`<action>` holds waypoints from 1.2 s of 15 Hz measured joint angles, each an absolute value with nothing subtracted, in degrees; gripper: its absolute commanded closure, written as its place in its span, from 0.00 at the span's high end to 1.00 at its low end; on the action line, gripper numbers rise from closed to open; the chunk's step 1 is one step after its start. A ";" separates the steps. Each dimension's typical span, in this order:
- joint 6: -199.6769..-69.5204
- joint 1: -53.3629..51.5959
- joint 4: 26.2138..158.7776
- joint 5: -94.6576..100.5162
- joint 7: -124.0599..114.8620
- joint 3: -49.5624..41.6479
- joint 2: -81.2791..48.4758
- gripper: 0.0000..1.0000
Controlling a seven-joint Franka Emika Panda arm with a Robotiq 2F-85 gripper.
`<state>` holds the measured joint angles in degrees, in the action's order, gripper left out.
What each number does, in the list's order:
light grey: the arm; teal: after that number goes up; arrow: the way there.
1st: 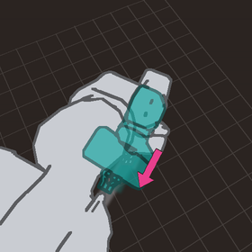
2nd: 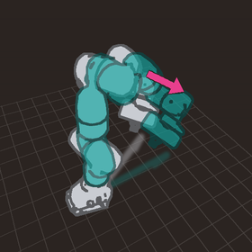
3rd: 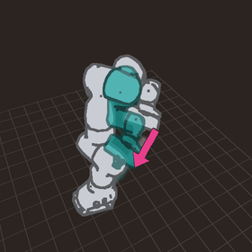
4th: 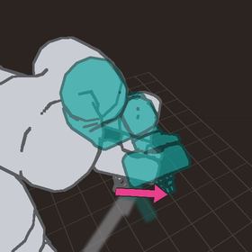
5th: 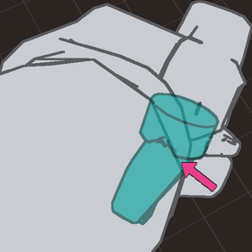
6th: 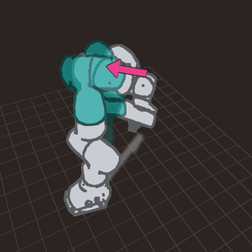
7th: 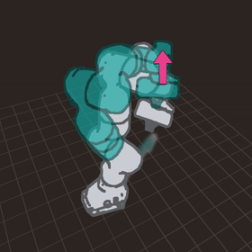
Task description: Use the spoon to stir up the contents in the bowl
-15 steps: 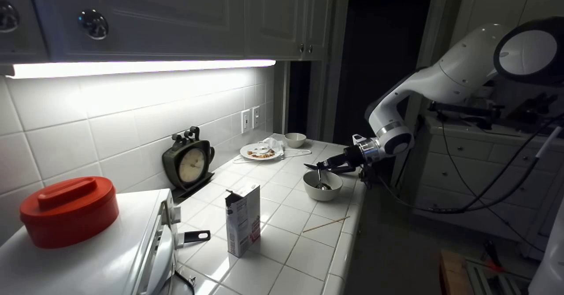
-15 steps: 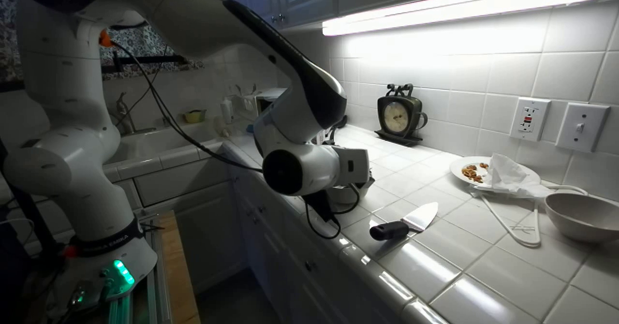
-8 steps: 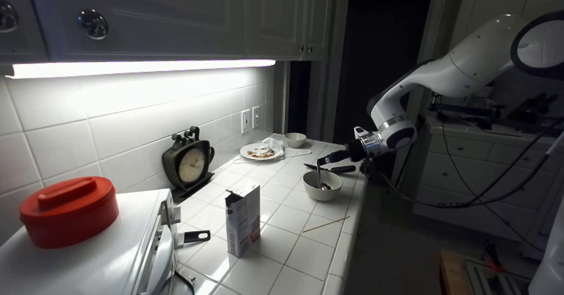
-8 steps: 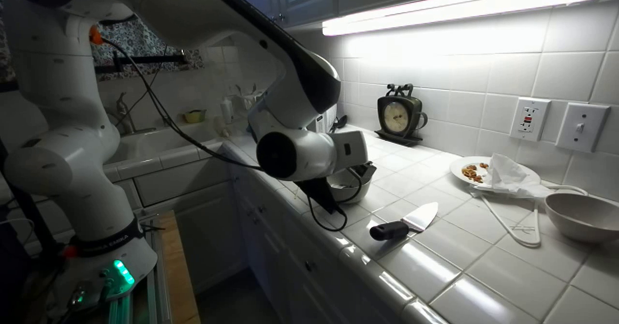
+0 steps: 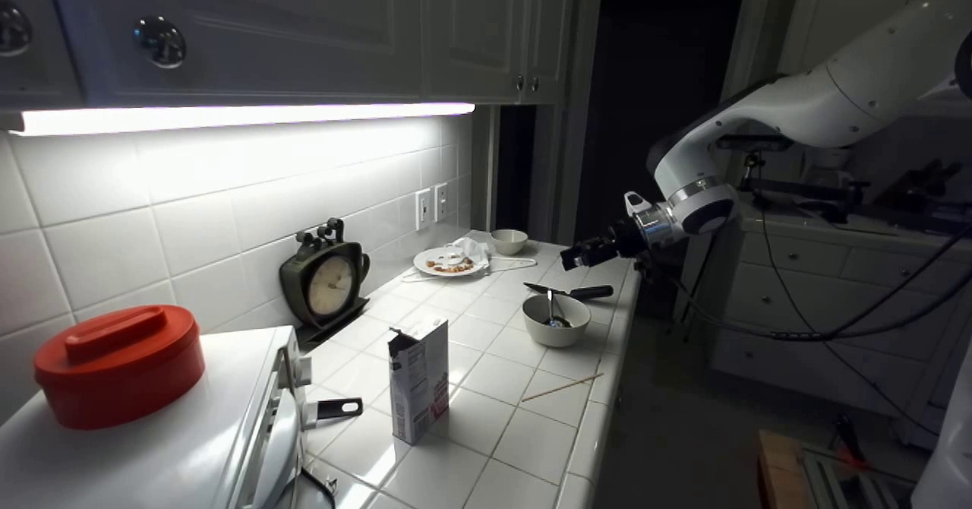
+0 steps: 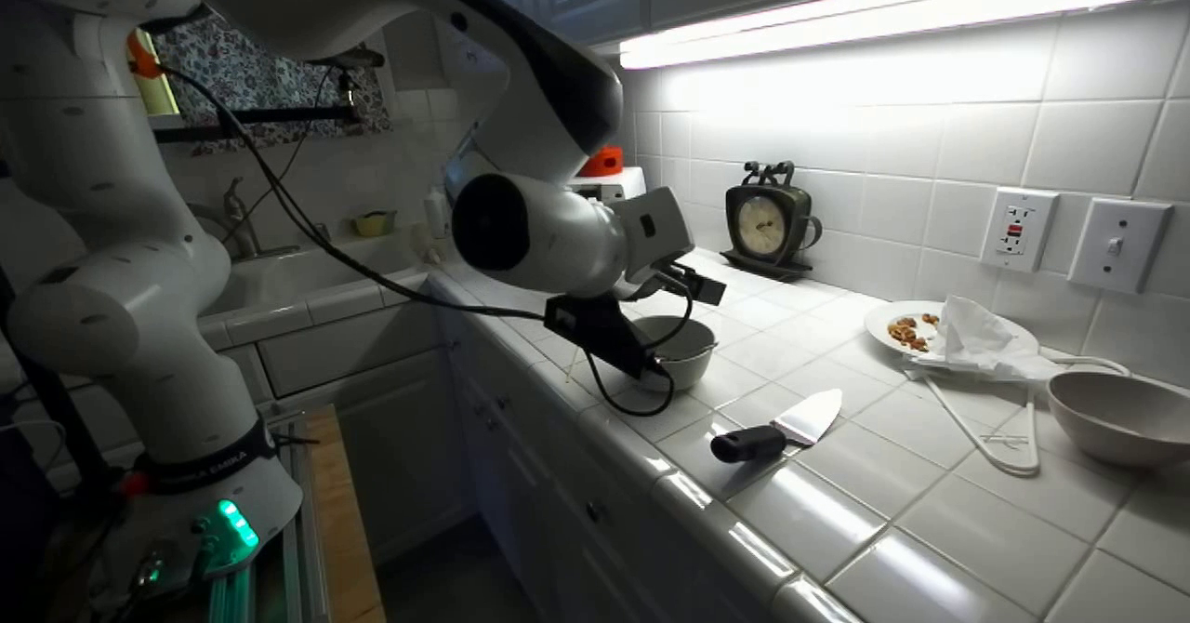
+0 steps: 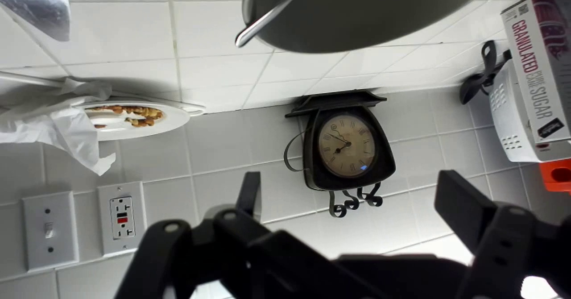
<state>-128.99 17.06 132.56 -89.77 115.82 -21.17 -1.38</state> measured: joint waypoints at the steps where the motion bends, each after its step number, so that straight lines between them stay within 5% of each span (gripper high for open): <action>1: -129.90 17.19 132.94 -88.07 115.39 -21.18 0.14 1.00; 9: -137.14 19.80 135.81 -60.08 92.42 -21.08 9.36 1.00; 18: -125.44 23.79 136.86 -27.95 60.63 -20.69 18.33 1.00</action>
